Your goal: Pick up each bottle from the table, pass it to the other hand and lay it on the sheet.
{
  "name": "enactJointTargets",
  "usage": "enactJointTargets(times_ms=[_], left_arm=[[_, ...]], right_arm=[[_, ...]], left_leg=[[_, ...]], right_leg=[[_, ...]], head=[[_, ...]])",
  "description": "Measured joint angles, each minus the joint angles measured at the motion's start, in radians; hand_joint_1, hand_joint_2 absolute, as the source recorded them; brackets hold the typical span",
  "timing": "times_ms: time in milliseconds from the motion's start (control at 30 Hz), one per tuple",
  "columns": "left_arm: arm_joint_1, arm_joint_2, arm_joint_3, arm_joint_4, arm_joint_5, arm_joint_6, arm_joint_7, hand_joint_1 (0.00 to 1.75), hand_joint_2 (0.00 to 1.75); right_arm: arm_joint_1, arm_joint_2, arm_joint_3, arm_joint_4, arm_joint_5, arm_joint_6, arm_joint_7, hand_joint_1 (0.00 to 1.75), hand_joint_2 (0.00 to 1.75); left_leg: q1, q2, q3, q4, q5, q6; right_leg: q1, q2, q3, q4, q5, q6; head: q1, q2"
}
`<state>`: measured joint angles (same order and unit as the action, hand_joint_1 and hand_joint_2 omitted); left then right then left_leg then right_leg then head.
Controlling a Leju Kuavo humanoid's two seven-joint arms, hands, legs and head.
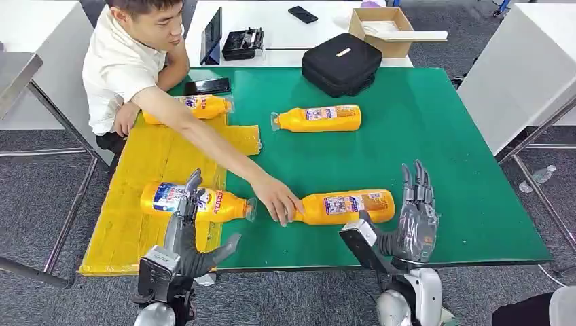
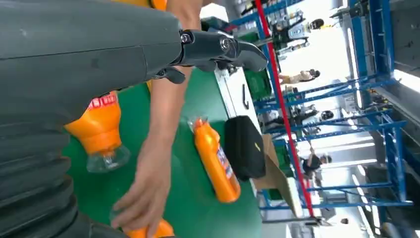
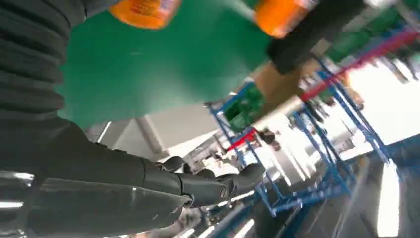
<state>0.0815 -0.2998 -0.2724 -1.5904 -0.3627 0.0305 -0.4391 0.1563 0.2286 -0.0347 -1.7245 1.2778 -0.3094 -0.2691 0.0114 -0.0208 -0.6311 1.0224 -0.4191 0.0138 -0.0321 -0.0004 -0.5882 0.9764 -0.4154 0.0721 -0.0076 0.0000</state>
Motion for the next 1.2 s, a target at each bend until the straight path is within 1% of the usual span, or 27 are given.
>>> enactJointTargets(times_ms=[67,167,300,400,533,633,767,867,1000,1200], left_arm=[[0.0,0.0,0.0,-0.003,-0.028,0.012,0.0,0.0,1.75],[-0.002,0.0,-0.005,-0.008,-0.066,0.026,0.001,0.0,1.75],[-0.003,0.0,-0.011,-0.008,-0.071,0.029,0.003,0.0,1.75],[-0.004,0.0,-0.013,-0.007,-0.076,0.038,0.006,0.0,1.75],[-0.012,0.0,-0.019,0.0,-0.076,0.046,0.033,0.0,1.75],[-0.024,0.0,-0.026,0.013,-0.043,0.049,0.079,0.0,1.75],[-0.039,0.0,-0.04,0.035,-0.034,0.06,0.095,0.0,1.75],[-0.043,0.0,-0.044,0.042,-0.043,0.068,0.095,0.0,1.75],[-0.048,0.0,-0.048,0.05,-0.055,0.076,0.095,0.0,1.75],[-0.052,0.0,-0.053,0.057,-0.058,0.078,0.096,0.0,1.75]], right_arm=[[0.0,-0.019,-0.007,0.04,0.029,0.01,0.024,0.0,1.75],[-0.009,-0.044,-0.022,0.108,0.03,0.036,0.046,0.0,1.75],[-0.025,-0.069,-0.04,0.174,0.028,0.046,0.055,0.0,1.75],[-0.038,-0.077,-0.047,0.202,0.023,0.077,0.063,0.0,1.75],[-0.07,-0.095,-0.057,0.271,0.028,0.1,0.073,0.0,1.75],[-0.108,-0.118,-0.065,0.341,0.03,0.112,0.085,0.0,1.75],[-0.162,-0.143,-0.069,0.428,0.066,0.103,0.088,0.0,1.75],[-0.182,-0.153,-0.063,0.463,0.119,0.069,0.101,0.0,1.75],[-0.198,-0.16,-0.044,0.497,0.161,0.044,0.116,0.0,1.75],[-0.209,-0.163,-0.026,0.527,0.173,0.04,0.121,0.0,1.75]], left_leg=[[0.0,0.0,0.0,0.0,0.0,0.0],[0.0,0.0,0.0,0.0,0.0,0.0],[0.0,0.0,0.0,0.0,0.0,0.0],[0.0,0.0,0.0,0.0,0.0,0.0],[0.0,0.0,0.0,0.0,0.0,0.0],[0.0,0.001,0.0,0.0,0.0,0.0],[0.0,0.001,0.0,0.0,0.0,0.0],[0.0,0.001,0.0,0.0,0.0,0.0],[0.0,0.001,0.0,0.0,0.0,0.0],[0.0,0.0,-0.001,0.0,0.0,0.0]], right_leg=[[0.0,0.0,0.0,0.0,0.0,0.0],[0.0,0.0,0.0,0.0,0.0,0.0],[0.0,0.0,0.0,0.0,0.0,0.0],[0.0,0.0,-0.001,0.0,0.0,0.0],[0.0,0.0,-0.001,0.0,0.0,0.0],[0.0,0.001,-0.001,0.0,0.0,0.0],[0.0,0.001,-0.001,0.0,0.001,0.0],[0.0,0.001,-0.001,0.0,0.001,0.0],[0.0,0.001,-0.001,0.0,0.0,0.0],[0.0,0.001,-0.001,0.0,0.0,0.0]], head=[[0.0,0.0],[0.0,0.0],[0.0,0.0],[0.0,0.0],[0.0,0.0],[0.0,0.0],[0.0,0.0],[0.0,0.0],[0.0,0.0],[0.0,0.0]])
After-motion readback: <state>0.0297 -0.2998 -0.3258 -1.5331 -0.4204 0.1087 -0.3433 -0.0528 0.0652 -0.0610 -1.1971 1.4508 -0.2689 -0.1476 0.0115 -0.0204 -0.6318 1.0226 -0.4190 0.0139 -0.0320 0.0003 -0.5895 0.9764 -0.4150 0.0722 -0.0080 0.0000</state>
